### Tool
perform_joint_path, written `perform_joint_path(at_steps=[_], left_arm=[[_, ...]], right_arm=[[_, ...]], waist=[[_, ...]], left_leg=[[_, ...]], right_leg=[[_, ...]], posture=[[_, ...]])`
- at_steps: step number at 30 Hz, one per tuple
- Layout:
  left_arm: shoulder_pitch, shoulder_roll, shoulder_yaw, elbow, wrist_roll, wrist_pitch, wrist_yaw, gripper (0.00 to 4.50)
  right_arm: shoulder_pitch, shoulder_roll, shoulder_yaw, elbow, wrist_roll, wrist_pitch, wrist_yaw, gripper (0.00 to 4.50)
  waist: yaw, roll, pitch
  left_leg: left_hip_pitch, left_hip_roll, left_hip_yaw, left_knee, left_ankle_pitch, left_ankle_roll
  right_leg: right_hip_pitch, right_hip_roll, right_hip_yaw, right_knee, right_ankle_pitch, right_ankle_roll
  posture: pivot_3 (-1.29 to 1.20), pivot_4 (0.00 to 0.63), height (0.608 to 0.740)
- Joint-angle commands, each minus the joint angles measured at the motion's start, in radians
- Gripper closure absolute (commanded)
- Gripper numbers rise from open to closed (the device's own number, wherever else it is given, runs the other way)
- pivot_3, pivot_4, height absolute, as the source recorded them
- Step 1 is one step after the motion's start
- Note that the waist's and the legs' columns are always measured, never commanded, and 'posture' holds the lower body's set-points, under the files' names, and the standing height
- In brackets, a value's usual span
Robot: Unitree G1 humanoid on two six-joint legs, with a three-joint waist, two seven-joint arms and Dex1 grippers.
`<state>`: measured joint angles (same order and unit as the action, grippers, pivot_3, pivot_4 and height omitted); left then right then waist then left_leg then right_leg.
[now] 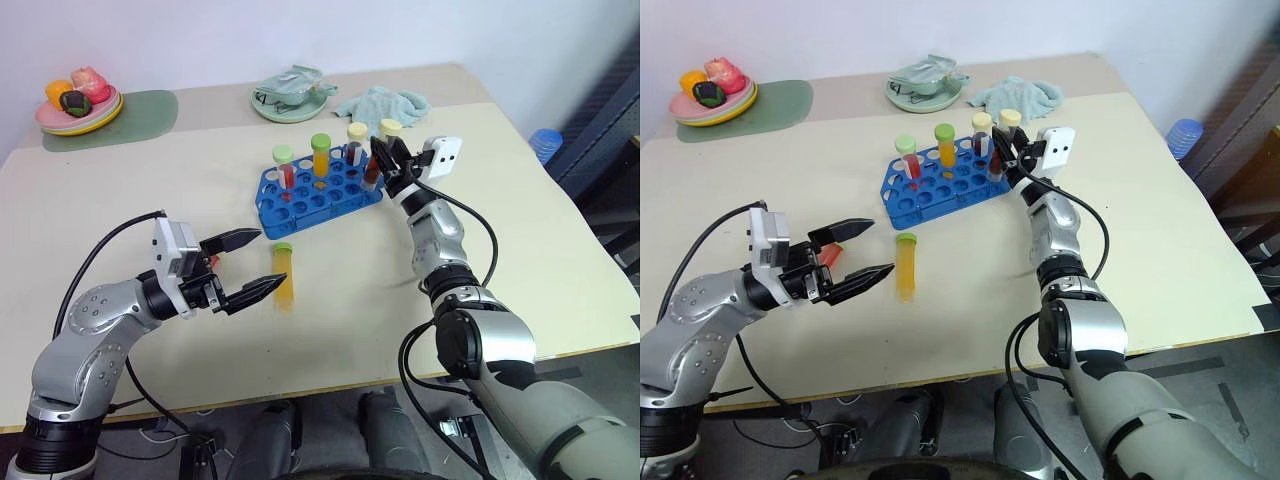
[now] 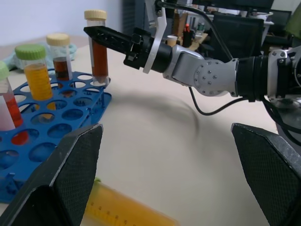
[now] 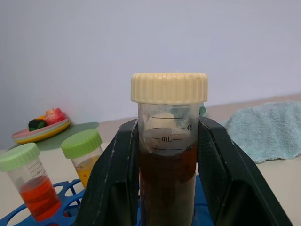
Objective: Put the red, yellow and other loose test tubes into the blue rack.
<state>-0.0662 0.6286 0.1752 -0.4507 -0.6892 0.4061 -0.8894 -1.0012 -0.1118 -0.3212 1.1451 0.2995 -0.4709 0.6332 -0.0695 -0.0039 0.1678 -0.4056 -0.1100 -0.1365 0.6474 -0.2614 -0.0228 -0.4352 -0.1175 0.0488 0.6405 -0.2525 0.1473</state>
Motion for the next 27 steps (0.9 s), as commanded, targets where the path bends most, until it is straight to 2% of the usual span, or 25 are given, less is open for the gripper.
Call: perform_joint_path(at_steps=[1, 16, 20, 23, 27], left_arm=[[0.01, 0.002, 0.031, -0.046, -0.026, 0.002, 0.018, 0.0], [0.038, 0.008, 0.048, -0.076, -0.043, 0.013, 0.052, 0.0], [0.043, 0.008, 0.049, -0.077, -0.044, 0.01, 0.05, 0.0], [0.042, 0.008, 0.048, -0.075, -0.045, 0.009, 0.047, 0.0], [0.041, 0.006, 0.044, -0.075, -0.043, 0.009, 0.046, 0.0]], right_arm=[[-0.037, 0.006, -0.005, 0.026, -0.009, -0.035, -0.052, 2.88], [-0.033, 0.003, 0.011, 0.069, -0.052, -0.107, -0.122, 2.88], [-0.003, -0.002, 0.058, 0.059, -0.122, -0.197, -0.142, 2.88], [0.011, 0.006, 0.07, 0.055, -0.138, -0.236, -0.146, 1.99], [0.027, 0.022, 0.077, 0.054, -0.142, -0.259, -0.147, 0.06]], waist=[[0.0, 0.0, 0.0], [0.001, 0.0, 0.0], [0.0, 0.0, 0.0], [0.0, 0.0, 0.0], [-0.002, 0.0, 0.0]], left_leg=[[0.0, 0.0, 0.0, 0.0, 0.0, 0.0], [0.001, 0.0, 0.0, 0.0, 0.0, 0.0], [0.001, 0.0, 0.0, 0.0, 0.0, 0.0], [0.001, 0.0, 0.0, 0.0, 0.0, 0.0], [0.001, 0.0, 0.0, 0.0, 0.0, 0.0]], right_leg=[[0.0, 0.0, 0.0, 0.001, 0.0, 0.0], [0.0, 0.0, 0.0, 0.005, 0.0, 0.0], [0.0, 0.0, 0.0, 0.005, 0.0, 0.0], [0.0, 0.0, 0.0, 0.005, 0.0, 0.0], [0.0, 0.0, 0.0, 0.005, 0.0, 0.0]], posture=[[0.0, 0.15, 0.74], [0.0, 0.15, 0.74], [0.0, 0.15, 0.74], [0.0, 0.15, 0.74], [0.0, 0.15, 0.74]])
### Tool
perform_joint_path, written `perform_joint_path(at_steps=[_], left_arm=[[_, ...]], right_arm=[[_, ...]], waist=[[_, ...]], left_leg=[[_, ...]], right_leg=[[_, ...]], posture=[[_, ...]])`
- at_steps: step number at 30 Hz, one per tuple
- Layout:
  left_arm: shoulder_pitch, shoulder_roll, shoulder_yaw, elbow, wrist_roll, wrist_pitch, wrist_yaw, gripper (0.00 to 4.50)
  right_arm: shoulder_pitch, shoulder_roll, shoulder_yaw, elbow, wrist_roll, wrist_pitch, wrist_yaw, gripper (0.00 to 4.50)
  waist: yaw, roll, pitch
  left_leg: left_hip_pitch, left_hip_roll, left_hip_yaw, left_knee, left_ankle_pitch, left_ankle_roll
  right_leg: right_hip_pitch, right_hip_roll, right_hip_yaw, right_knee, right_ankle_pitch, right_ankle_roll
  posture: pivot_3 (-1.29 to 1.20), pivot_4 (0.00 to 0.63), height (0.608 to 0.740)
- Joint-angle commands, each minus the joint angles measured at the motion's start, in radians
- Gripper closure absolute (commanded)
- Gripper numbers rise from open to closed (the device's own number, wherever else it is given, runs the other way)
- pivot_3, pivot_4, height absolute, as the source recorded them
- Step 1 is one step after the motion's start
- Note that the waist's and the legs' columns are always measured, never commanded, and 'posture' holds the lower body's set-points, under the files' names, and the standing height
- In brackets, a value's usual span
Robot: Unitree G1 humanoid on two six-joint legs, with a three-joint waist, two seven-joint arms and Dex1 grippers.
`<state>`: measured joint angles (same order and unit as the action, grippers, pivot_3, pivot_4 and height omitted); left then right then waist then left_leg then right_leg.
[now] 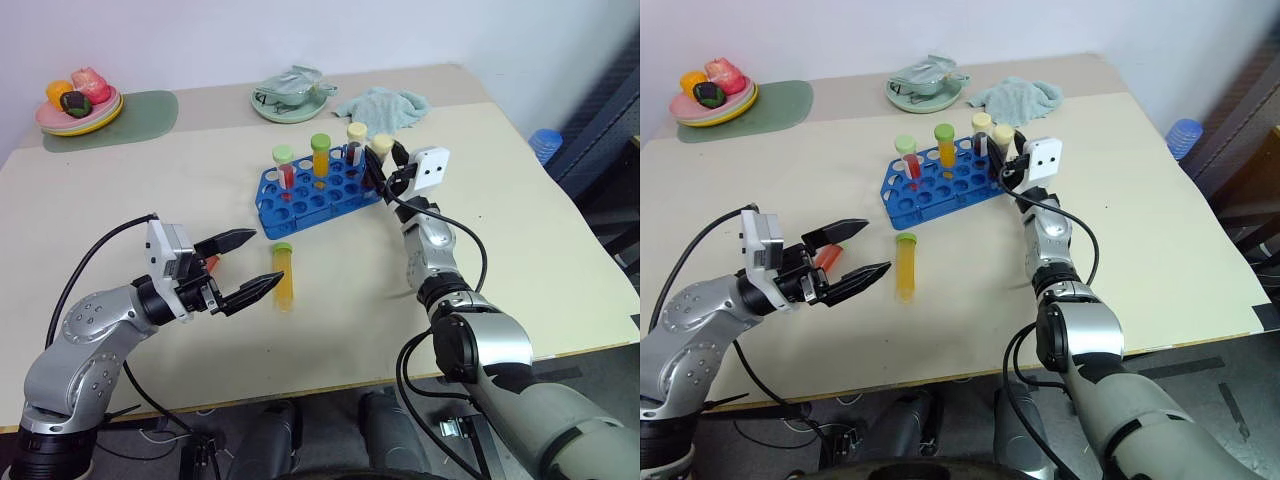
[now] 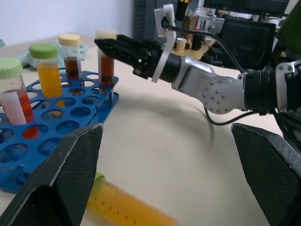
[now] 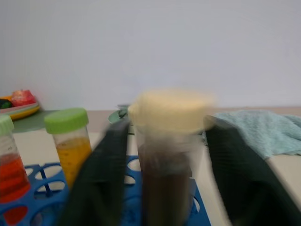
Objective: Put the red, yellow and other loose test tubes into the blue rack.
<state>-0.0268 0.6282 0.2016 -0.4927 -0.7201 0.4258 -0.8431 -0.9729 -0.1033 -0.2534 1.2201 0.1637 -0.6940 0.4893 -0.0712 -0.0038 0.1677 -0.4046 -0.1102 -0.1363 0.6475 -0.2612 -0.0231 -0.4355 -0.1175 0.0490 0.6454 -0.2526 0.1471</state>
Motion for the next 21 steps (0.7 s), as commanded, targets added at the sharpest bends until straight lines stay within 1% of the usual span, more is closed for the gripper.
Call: perform_joint_path(at_steps=[1, 5, 7, 11, 14, 15, 18, 19, 20, 21], left_arm=[[0.0, 0.005, 0.016, -0.033, -0.012, -0.01, 0.001, 0.0], [-0.012, -0.011, 0.021, -0.034, -0.017, -0.001, 0.038, 0.0], [-0.02, -0.025, 0.034, -0.044, -0.046, 0.035, 0.096, 0.0], [-0.049, -0.055, 0.062, -0.093, -0.055, 0.132, 0.304, 0.0], [-0.06, -0.039, 0.064, -0.135, -0.066, 0.216, 0.402, 0.0], [-0.079, -0.036, 0.07, -0.145, -0.111, 0.257, 0.433, 0.0], [-0.126, -0.029, 0.09, -0.16, -0.218, 0.349, 0.511, 0.0], [-0.166, 0.002, 0.089, -0.15, -0.248, 0.453, 0.586, 0.0], [-0.225, 0.026, 0.088, -0.128, -0.307, 0.554, 0.671, 0.0], [-0.302, 0.05, 0.076, -0.081, -0.391, 0.681, 0.761, 0.0]], right_arm=[[0.002, 0.014, 0.013, -0.022, -0.012, -0.043, -0.009, 0.06], [0.004, 0.006, 0.029, -0.041, -0.035, -0.065, -0.047, 0.06], [0.008, 0.001, 0.031, -0.071, -0.027, -0.072, -0.035, 0.06], [0.079, -0.011, 0.054, -0.234, 0.015, -0.021, 0.057, 0.06], [0.216, -0.027, 0.098, -0.491, 0.08, 0.128, 0.151, 0.06], [0.303, -0.058, 0.117, -0.643, 0.112, 0.222, 0.183, 0.06], [0.488, -0.143, 0.155, -0.969, 0.177, 0.438, 0.224, 0.06], [0.554, -0.201, 0.163, -1.069, 0.19, 0.503, 0.254, 0.06], [0.635, -0.288, 0.174, -1.18, 0.207, 0.578, 0.316, 0.06], [0.715, -0.388, 0.174, -1.278, 0.231, 0.642, 0.392, 0.06]], waist=[[0.0, 0.0, 0.0], [0.001, 0.0, 0.0], [0.001, 0.0, 0.0], [0.002, 0.0, 0.0], [0.003, 0.0, 0.0], [0.009, 0.0, -0.001], [0.028, 0.0, 0.0], [0.03, 0.0, -0.001], [0.036, 0.0, 0.0], [0.057, 0.0, 0.0]], left_leg=[[0.0, 0.0, 0.0, 0.0, 0.0, 0.0], [0.0, 0.0, 0.0, 0.0, 0.0, 0.0], [0.0, 0.0, 0.0, 0.0, 0.0, 0.0], [0.0, 0.0, 0.0, 0.0, 0.0, 0.0], [0.0, 0.0, 0.0, 0.001, 0.0, 0.0], [0.0, 0.0, 0.0, 0.0, 0.0, 0.0], [0.0, -0.001, -0.001, 0.001, 0.0, 0.0], [0.0, -0.001, -0.001, 0.002, 0.0, 0.0], [0.0, -0.001, 0.0, 0.002, 0.0, 0.0], [0.0, -0.001, -0.001, 0.003, 0.0, 0.0]], right_leg=[[0.0, 0.0, 0.0, 0.0, 0.0, 0.0], [0.0, 0.0, 0.0, 0.0, 0.0, 0.0], [0.0, 0.0, 0.0, 0.0, 0.0, 0.0], [0.0, 0.0, 0.0, 0.0, 0.0, 0.0], [0.0, 0.0, 0.0, 0.001, 0.0, 0.0], [0.0, 0.0, 0.0, 0.001, 0.0, 0.0], [0.0, 0.0, 0.0, 0.001, 0.0, 0.0], [0.0, -0.001, 0.0, 0.001, 0.0, 0.0], [0.001, -0.001, 0.0, 0.001, 0.0, 0.0], [0.001, -0.001, 0.0, 0.001, 0.0, 0.0]], posture=[[0.0, 0.15, 0.74], [0.0, 0.15, 0.74], [0.0, 0.15, 0.74], [0.0, 0.15, 0.74], [0.0, 0.15, 0.74], [0.0, 0.15, 0.74], [0.0, 0.15, 0.74], [0.0, 0.15, 0.74], [0.0, 0.15, 0.74], [0.0, 0.15, 0.74]])
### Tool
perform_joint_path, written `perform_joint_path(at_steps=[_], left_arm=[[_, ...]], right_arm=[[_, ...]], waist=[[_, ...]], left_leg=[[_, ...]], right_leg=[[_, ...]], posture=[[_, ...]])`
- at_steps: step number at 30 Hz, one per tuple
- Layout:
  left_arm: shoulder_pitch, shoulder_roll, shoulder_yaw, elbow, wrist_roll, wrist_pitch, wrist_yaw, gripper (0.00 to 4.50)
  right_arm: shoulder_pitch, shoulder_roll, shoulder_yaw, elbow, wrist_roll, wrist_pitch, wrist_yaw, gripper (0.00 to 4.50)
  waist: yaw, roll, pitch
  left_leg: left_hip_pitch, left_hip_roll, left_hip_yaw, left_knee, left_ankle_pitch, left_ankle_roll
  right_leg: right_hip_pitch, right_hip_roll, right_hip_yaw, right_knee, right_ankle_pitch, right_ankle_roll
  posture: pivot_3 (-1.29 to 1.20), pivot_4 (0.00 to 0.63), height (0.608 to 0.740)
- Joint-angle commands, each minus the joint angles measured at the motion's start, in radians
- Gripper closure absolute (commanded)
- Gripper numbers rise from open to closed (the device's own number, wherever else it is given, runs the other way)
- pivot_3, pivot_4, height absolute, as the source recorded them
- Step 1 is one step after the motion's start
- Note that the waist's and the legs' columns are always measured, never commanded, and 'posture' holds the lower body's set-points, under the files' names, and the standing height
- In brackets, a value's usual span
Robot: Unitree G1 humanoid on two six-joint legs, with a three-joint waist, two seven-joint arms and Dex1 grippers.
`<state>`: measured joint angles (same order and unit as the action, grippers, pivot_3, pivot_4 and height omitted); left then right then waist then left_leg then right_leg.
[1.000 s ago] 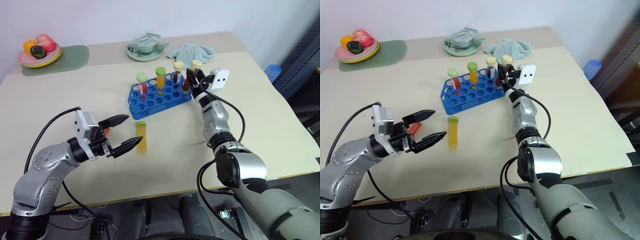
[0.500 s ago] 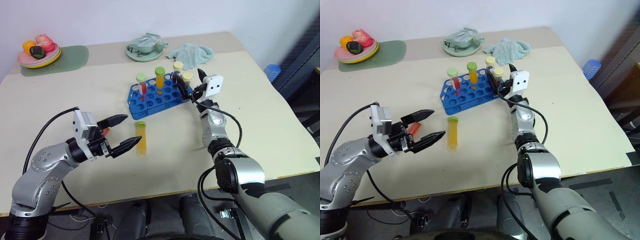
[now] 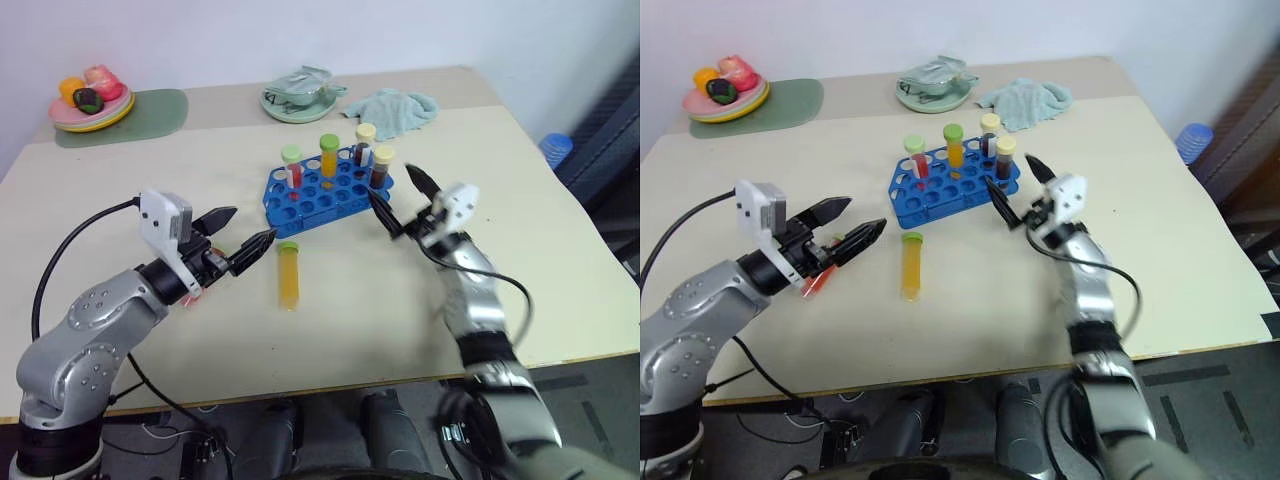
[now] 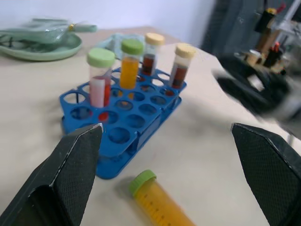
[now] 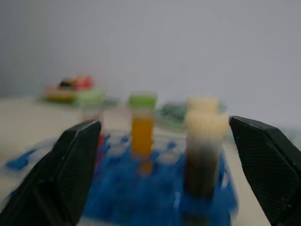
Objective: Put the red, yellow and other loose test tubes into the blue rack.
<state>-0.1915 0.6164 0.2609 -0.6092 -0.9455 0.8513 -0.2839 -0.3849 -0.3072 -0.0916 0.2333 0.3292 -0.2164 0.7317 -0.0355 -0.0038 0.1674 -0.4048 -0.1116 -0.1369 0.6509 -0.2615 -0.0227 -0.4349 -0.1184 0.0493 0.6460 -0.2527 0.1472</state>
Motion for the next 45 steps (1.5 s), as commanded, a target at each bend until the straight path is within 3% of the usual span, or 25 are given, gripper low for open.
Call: perform_joint_path(at_steps=[1, 5, 11, 16, 28, 36, 45], left_arm=[[-0.194, 0.077, 0.009, 0.073, -0.236, 0.346, 0.271, 0.0], [-0.407, 0.06, -0.065, 0.232, -0.404, 0.549, 0.446, 0.0], [-0.61, -0.031, -0.148, 0.579, -0.54, 0.743, 0.727, 0.0], [-0.708, -0.085, -0.198, 0.815, -0.674, 0.743, 0.945, 0.0], [-0.834, -0.098, -0.432, 1.044, -1.007, 0.578, 1.29, 0.0], [-0.964, -0.189, -0.478, 1.226, -0.955, 0.593, 1.331, 0.0], [-1.053, -0.255, -0.41, 1.428, -0.783, 0.667, 1.312, 0.0]], right_arm=[[0.18, -0.254, 0.013, -0.36, 0.086, 0.214, 0.195, 0.06], [0.286, -0.457, -0.056, -0.494, 0.179, 0.354, 0.298, 0.06], [0.306, -0.614, -0.104, -0.573, 0.255, 0.462, 0.424, 0.06], [0.253, -0.627, -0.088, -0.548, 0.238, 0.452, 0.46, 0.06], [0.148, -0.591, -0.063, -0.463, 0.194, 0.382, 0.5, 0.06], [0.058, -0.531, 0.004, -0.451, 0.161, 0.366, 0.481, 0.06], [0.067, -0.513, 0.001, -0.495, 0.164, 0.382, 0.451, 0.06]], waist=[[0.025, 0.0, 0.0], [0.022, -0.002, 0.001], [0.024, -0.003, 0.001], [0.028, -0.006, 0.002], [0.048, -0.007, 0.002], [0.049, -0.008, 0.002], [0.048, -0.009, 0.003]], left_leg=[[0.0, 0.0, 0.0, 0.001, -0.001, 0.001], [0.014, 0.0, 0.001, -0.001, -0.004, 0.006], [0.015, 0.001, 0.002, -0.002, -0.004, 0.006], [0.014, 0.001, 0.002, -0.001, -0.002, 0.004], [0.013, 0.0, 0.003, 0.0, 0.0, -0.001], [0.012, -0.001, 0.004, 0.0, 0.0, -0.001], [0.012, -0.001, 0.004, -0.001, 0.0, -0.001]], right_leg=[[0.0, 0.0, 0.0, 0.0, 0.0, 0.0], [0.014, 0.001, 0.0, -0.002, -0.001, 0.001], [0.013, 0.001, 0.0, -0.001, -0.001, 0.001], [0.013, 0.0, 0.0, -0.001, -0.001, 0.001], [0.011, 0.0, 0.002, -0.001, -0.001, 0.001], [0.01, -0.001, 0.002, -0.001, -0.001, 0.001], [0.009, 0.0, 0.002, -0.001, -0.001, 0.001]], posture=[[0.0, 0.15, 0.74], [0.0, 0.15, 0.74], [0.0, 0.15, 0.74], [0.0, 0.15, 0.74], [0.0, 0.15, 0.74], [0.0, 0.15, 0.74], [0.0, 0.15, 0.74]])
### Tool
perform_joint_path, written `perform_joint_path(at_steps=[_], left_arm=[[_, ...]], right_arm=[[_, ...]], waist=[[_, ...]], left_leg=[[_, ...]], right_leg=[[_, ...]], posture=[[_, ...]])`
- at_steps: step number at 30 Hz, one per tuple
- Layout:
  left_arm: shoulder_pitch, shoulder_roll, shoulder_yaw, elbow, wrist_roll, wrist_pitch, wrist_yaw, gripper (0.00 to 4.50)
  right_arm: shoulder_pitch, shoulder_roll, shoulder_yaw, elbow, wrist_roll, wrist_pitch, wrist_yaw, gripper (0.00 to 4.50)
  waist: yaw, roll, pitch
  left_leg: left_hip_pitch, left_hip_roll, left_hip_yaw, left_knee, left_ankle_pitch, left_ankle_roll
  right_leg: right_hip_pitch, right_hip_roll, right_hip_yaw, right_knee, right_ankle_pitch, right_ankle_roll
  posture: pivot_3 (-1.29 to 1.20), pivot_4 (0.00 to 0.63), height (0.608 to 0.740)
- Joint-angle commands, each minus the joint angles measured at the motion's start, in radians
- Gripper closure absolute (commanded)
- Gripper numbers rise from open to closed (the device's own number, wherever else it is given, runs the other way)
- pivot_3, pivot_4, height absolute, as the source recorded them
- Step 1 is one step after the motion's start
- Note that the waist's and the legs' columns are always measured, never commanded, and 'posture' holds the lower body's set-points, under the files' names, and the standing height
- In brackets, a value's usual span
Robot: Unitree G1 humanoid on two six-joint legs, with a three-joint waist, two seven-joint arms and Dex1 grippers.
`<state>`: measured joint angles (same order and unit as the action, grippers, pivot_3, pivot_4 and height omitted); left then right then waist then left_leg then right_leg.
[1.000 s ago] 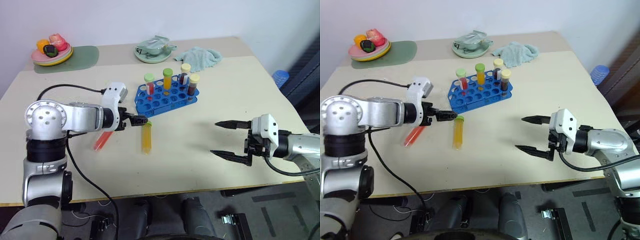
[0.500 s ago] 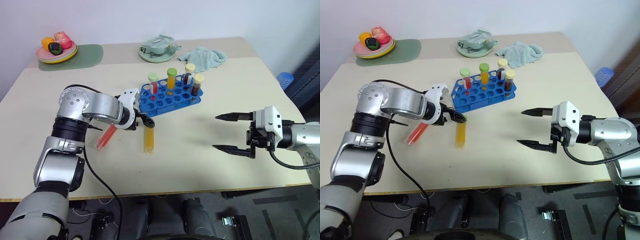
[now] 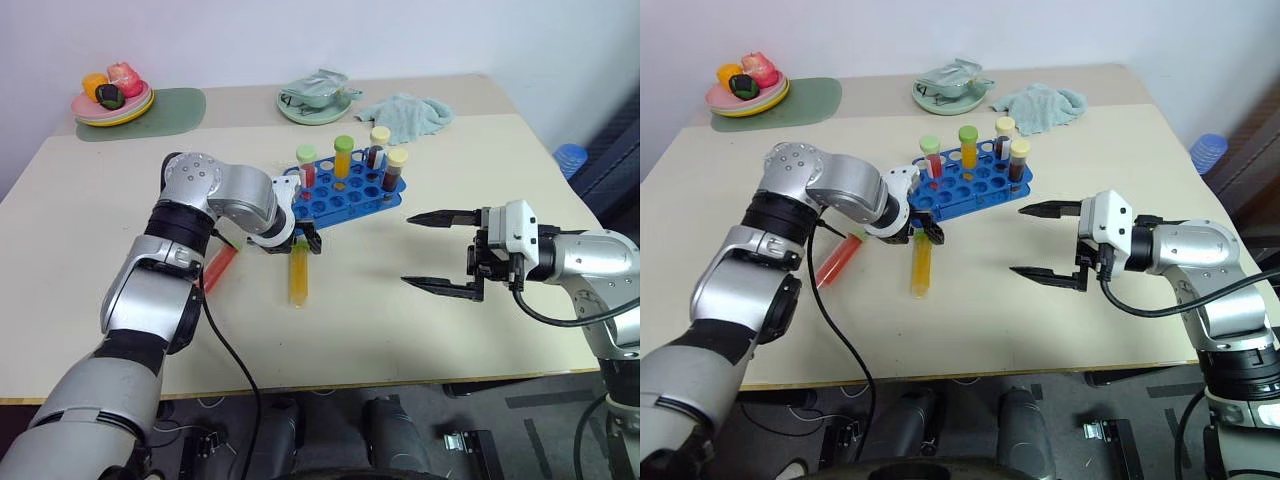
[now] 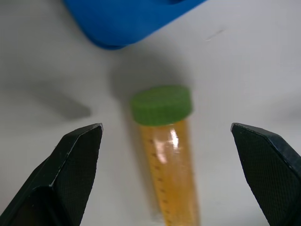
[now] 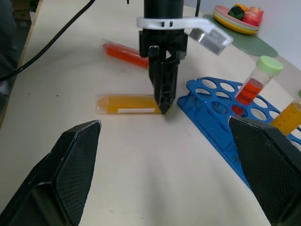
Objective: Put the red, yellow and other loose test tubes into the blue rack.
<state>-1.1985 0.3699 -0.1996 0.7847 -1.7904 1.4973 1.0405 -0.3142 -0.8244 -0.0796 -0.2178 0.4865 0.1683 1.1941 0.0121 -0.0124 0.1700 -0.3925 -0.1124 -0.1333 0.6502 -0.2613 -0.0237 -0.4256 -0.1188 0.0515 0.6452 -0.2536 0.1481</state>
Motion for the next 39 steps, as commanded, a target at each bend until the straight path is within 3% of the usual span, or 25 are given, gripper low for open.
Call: perform_joint_path(at_steps=[1, 15, 21, 30, 39], left_arm=[[-0.052, -0.015, 0.063, 0.044, 0.092, 0.026, -0.017, 0.0], [-0.041, -0.144, 0.266, 0.101, 0.552, 0.099, -0.174, 0.0], [-0.044, -0.192, 0.381, 0.112, 0.699, 0.117, -0.216, 2.67], [-0.053, -0.197, 0.497, 0.128, 0.748, 0.117, -0.211, 2.67], [-0.032, -0.187, 0.529, 0.068, 0.657, 0.117, -0.169, 2.67]], right_arm=[[-0.002, 0.006, -0.011, -0.046, 0.007, -0.002, -0.015, 0.06], [-0.007, 0.02, 0.001, -0.053, -0.001, -0.002, -0.034, 0.06], [-0.012, 0.014, 0.0, -0.052, 0.002, 0.004, -0.032, 0.0], [-0.043, 0.02, 0.019, -0.02, -0.014, -0.006, -0.02, 0.0], [-0.098, 0.035, 0.044, 0.029, -0.029, -0.016, 0.002, 0.0]], waist=[[0.0, 0.0, 0.0], [0.003, 0.0, -0.001], [0.008, 0.0, -0.001], [0.027, -0.001, -0.001], [0.026, -0.001, -0.001]], left_leg=[[0.0, 0.0, 0.0, 0.0, 0.0, 0.0], [0.0, -0.001, 0.0, 0.0, 0.0, 0.0], [0.001, -0.001, 0.0, 0.001, 0.0, 0.0], [0.001, -0.001, 0.0, 0.002, 0.0, 0.0], [0.0, -0.001, 0.0, 0.002, 0.0, 0.0]], right_leg=[[0.0, 0.0, 0.0, 0.0, 0.0, 0.0], [0.001, 0.0, 0.0, 0.0, 0.0, 0.0], [0.003, 0.0, -0.001, 0.0, 0.0, 0.0], [0.003, -0.001, -0.001, 0.0, 0.0, 0.0], [0.003, -0.001, -0.001, 0.0, 0.0, 0.0]], posture=[[0.0, 0.15, 0.74], [0.0, 0.15, 0.74], [0.0, 0.15, 0.74], [0.0, 0.15, 0.74], [0.0, 0.15, 0.74]])
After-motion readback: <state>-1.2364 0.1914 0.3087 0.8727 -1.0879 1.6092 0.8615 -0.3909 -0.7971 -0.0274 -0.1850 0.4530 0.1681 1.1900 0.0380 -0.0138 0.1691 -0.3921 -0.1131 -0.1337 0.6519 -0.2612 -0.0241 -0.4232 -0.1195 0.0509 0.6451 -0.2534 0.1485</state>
